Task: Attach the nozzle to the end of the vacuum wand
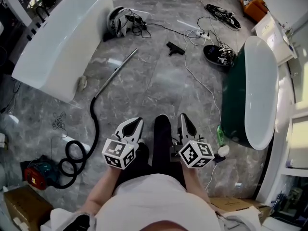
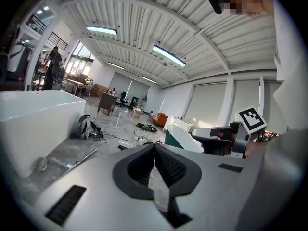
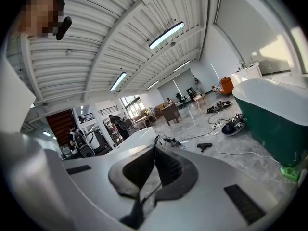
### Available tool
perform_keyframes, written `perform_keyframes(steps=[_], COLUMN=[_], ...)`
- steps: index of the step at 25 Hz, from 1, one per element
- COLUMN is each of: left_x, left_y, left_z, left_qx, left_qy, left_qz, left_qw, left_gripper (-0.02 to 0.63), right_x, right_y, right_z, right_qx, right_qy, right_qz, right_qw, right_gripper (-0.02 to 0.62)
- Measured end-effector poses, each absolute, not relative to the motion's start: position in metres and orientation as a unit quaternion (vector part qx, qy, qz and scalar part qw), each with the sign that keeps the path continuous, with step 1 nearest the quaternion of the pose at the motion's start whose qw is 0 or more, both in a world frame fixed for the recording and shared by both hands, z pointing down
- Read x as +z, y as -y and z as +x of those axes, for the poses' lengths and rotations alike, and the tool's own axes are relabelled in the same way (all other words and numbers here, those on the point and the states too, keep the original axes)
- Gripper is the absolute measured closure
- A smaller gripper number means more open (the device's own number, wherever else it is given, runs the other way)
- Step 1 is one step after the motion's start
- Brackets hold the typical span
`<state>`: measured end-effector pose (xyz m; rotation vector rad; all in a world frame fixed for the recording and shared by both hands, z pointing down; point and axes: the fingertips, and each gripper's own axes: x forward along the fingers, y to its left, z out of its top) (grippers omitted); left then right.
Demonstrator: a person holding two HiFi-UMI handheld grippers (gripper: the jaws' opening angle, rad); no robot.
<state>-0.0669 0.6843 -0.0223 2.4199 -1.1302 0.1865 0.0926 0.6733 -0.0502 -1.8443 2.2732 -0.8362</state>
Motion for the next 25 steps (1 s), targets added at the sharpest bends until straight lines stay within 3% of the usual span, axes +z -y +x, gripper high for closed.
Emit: perform_keyframes(steps=[10, 25], left_x=[-0.026, -0.035], left_y=[-0.625, -0.499], left_z=[-0.05, 0.035], left_qx=[0.066, 0.053], left_qy=[0.445, 0.441], left_qz=[0.865, 0.873], left_qw=[0.22, 0.201], left_gripper=[0.595, 0.595], right_x=[-0.05, -0.065], right_y=[-0.618, -0.491], right_z=[0.116, 0.178], right_qx=[-0.258, -0.21], right_qy=[-0.762, -0.779], right_qz=[-0.594, -0.59], right_qw=[0.033, 0.024], right_gripper=[0.58, 0.58])
